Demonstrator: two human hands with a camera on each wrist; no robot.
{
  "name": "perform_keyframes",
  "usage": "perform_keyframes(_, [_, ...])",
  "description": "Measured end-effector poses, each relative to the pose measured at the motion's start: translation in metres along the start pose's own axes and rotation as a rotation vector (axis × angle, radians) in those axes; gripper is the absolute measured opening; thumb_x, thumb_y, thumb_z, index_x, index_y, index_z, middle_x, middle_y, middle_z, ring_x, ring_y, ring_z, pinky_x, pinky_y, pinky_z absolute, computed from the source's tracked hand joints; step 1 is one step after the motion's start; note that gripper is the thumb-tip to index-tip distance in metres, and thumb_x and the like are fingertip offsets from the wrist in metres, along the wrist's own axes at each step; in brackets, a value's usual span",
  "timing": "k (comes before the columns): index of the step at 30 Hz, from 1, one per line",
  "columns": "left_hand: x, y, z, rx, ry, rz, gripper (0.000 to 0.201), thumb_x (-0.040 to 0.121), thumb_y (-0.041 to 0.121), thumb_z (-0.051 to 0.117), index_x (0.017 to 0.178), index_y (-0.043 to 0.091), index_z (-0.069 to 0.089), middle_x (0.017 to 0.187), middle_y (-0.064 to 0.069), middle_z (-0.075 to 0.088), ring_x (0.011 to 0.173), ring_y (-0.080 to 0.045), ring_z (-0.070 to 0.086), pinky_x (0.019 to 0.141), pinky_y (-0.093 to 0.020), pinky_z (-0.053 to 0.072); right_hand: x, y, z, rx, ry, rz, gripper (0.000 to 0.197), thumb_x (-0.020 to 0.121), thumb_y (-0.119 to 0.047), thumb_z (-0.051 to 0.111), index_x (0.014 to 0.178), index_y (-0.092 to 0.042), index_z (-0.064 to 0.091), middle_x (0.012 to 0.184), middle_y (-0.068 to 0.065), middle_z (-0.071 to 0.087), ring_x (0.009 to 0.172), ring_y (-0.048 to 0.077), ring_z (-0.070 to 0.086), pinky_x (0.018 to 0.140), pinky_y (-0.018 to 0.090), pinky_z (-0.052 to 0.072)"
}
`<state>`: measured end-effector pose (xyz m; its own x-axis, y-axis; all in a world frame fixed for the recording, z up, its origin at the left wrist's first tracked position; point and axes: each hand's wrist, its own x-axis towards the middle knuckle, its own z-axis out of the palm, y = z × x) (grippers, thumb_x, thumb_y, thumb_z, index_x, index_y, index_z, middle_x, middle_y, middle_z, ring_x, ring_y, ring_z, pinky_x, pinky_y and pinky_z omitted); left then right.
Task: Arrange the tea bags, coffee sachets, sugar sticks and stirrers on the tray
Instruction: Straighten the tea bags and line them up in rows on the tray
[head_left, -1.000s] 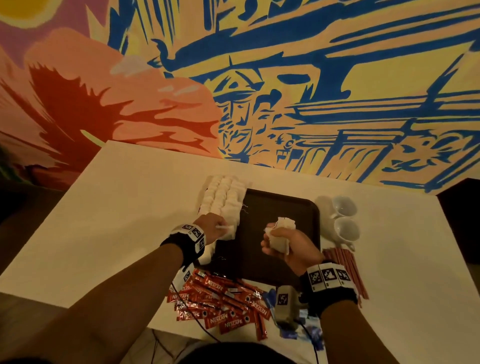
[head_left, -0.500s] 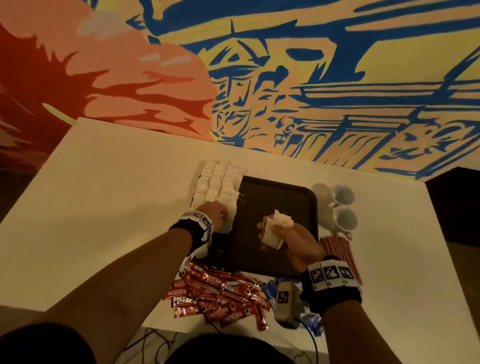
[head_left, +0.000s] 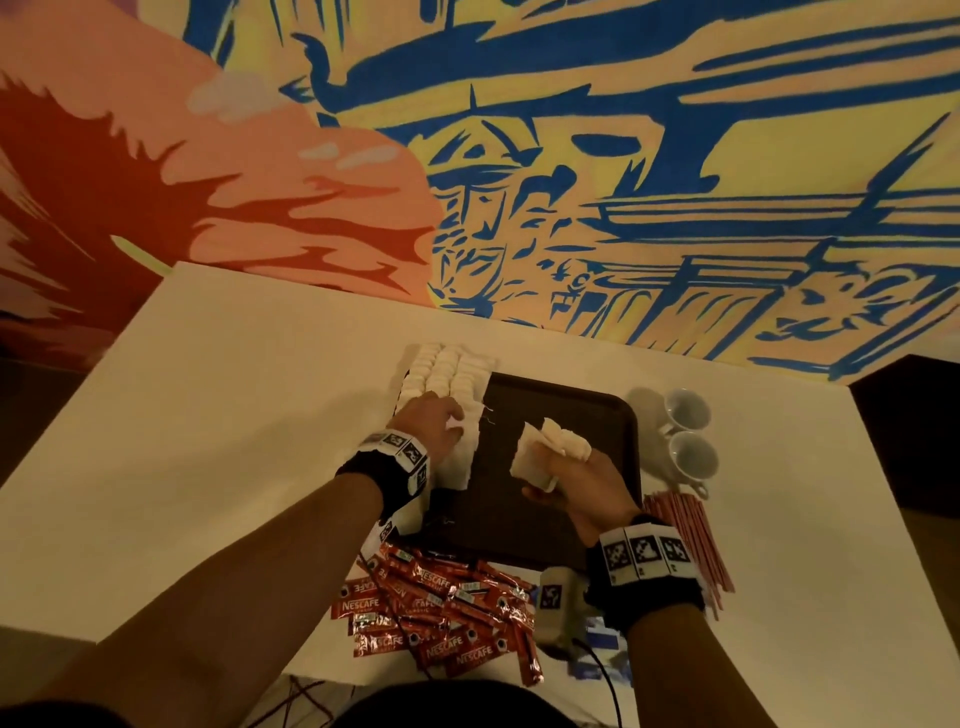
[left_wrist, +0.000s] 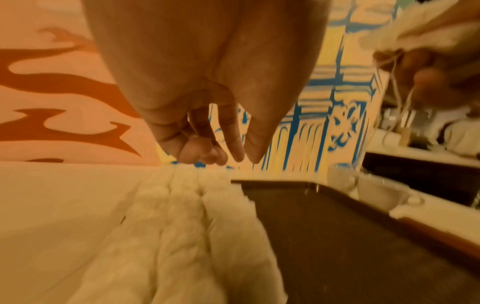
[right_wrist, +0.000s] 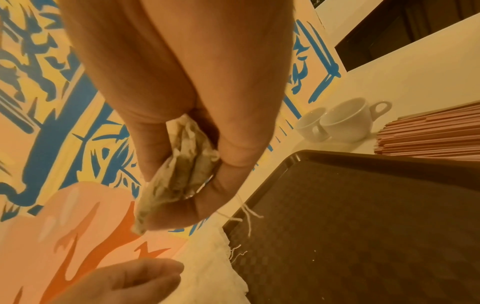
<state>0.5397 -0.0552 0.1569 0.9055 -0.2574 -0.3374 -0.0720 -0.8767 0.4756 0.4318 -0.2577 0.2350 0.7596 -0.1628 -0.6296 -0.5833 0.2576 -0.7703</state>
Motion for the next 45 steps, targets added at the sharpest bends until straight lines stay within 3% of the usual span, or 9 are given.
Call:
perform_keyframes(3, [-0.019, 0.015, -0.015, -0.278, 0.036, 0.072, 0.016, 0.096, 0.036, 0.061, 0.105, 0.028, 0.07, 0.107, 0.008, 0.068, 0.099, -0.014, 0.064, 0.089, -0.03, 0.05, -0.005, -0.005, 0.006, -0.047, 0.004, -0.071, 0.024, 0.089, -0.016, 0.075, 0.111, -0.016, 0.067, 0.116, 0.009, 0.068, 0.108, 0.027, 0.066, 0.079, 0.039, 0.061])
perform_keyframes(9, [-0.082, 0.059, -0.045, -0.738, -0.136, 0.128, 0.037, 0.097, 0.052, 0.055, 0.111, 0.021, 0.071, 0.101, -0.001, 0.073, 0.082, -0.009, 0.067, 0.069, -0.026, 0.049, -0.021, -0.018, 0.007, -0.029, -0.05, -0.161, 0.009, 0.086, -0.01, 0.078, 0.094, -0.013, 0.075, 0.094, 0.007, 0.078, 0.093, 0.023, 0.073, 0.075, 0.041, 0.058])
perform_keyframes(16, [-0.122, 0.09, -0.044, -0.802, -0.073, 0.197, 0.014, 0.085, 0.024, 0.078, 0.096, 0.026, 0.07, 0.075, 0.007, 0.071, 0.073, -0.01, 0.064, 0.062, -0.025, 0.047, -0.046, -0.03, -0.008, 0.03, -0.142, -0.212, 0.012, 0.088, -0.015, 0.077, 0.099, -0.009, 0.074, 0.097, 0.012, 0.078, 0.085, 0.022, 0.076, 0.066, 0.034, 0.061])
perform_keyframes(22, [-0.147, 0.1, -0.048, -0.734, -0.052, 0.176, 0.02, 0.084, 0.027, 0.08, 0.093, 0.01, 0.073, 0.086, -0.008, 0.074, 0.076, -0.013, 0.064, 0.067, -0.032, 0.049, -0.06, -0.035, -0.031, 0.081, -0.155, -0.271, 0.015, 0.09, -0.023, 0.076, 0.099, -0.011, 0.074, 0.097, 0.007, 0.079, 0.094, 0.024, 0.075, 0.071, 0.036, 0.061])
perform_keyframes(25, [-0.158, 0.104, -0.05, -0.732, -0.018, 0.174, 0.008, 0.086, 0.023, 0.078, 0.083, 0.019, 0.071, 0.075, 0.007, 0.07, 0.074, -0.009, 0.063, 0.067, -0.032, 0.049, -0.063, -0.035, -0.045, 0.099, -0.135, -0.281, 0.02, 0.094, -0.029, 0.07, 0.098, -0.01, 0.075, 0.093, 0.005, 0.078, 0.087, 0.018, 0.072, 0.067, 0.032, 0.06])
perform_keyframes(31, [-0.174, 0.107, -0.042, -0.772, 0.101, 0.136, 0.024, 0.088, 0.021, 0.076, 0.071, 0.037, 0.071, 0.071, 0.005, 0.067, 0.07, -0.012, 0.061, 0.061, -0.031, 0.046, -0.054, -0.027, -0.079, 0.225, -0.111, -0.218, 0.022, 0.102, -0.023, 0.057, 0.114, -0.008, 0.069, 0.1, 0.014, 0.074, 0.087, 0.024, 0.07, 0.063, 0.033, 0.059])
perform_keyframes(36, [-0.188, 0.109, -0.031, -0.887, 0.166, 0.052, 0.018, 0.086, 0.018, 0.077, 0.103, 0.021, 0.071, 0.085, 0.0, 0.075, 0.077, -0.017, 0.065, 0.063, -0.033, 0.05, -0.056, -0.014, -0.086, 0.144, -0.129, -0.268, 0.023, 0.101, -0.008, 0.054, 0.116, -0.017, 0.069, 0.11, 0.008, 0.074, 0.088, 0.02, 0.069, 0.066, 0.032, 0.058])
perform_keyframes(40, [-0.193, 0.116, -0.022, -0.968, 0.178, 0.016, 0.028, 0.086, 0.018, 0.077, 0.114, 0.02, 0.072, 0.094, -0.002, 0.076, 0.079, -0.017, 0.067, 0.067, -0.036, 0.052, -0.069, -0.008, -0.067, -0.049, -0.243, -0.274, 0.018, 0.098, -0.022, 0.066, 0.114, -0.018, 0.072, 0.103, 0.008, 0.073, 0.074, 0.014, 0.062, 0.056, 0.027, 0.051])
perform_keyframes(45, [-0.193, 0.121, -0.013, -0.947, 0.21, -0.009, 0.016, 0.092, 0.024, 0.07, 0.095, 0.009, 0.072, 0.092, -0.01, 0.074, 0.08, -0.015, 0.066, 0.065, -0.032, 0.053, -0.075, 0.001, -0.046, -0.25, -0.463, -0.325, 0.02, 0.087, -0.026, 0.079, 0.1, -0.013, 0.071, 0.065, -0.001, 0.065, 0.059, 0.012, 0.055, 0.047, 0.027, 0.043])
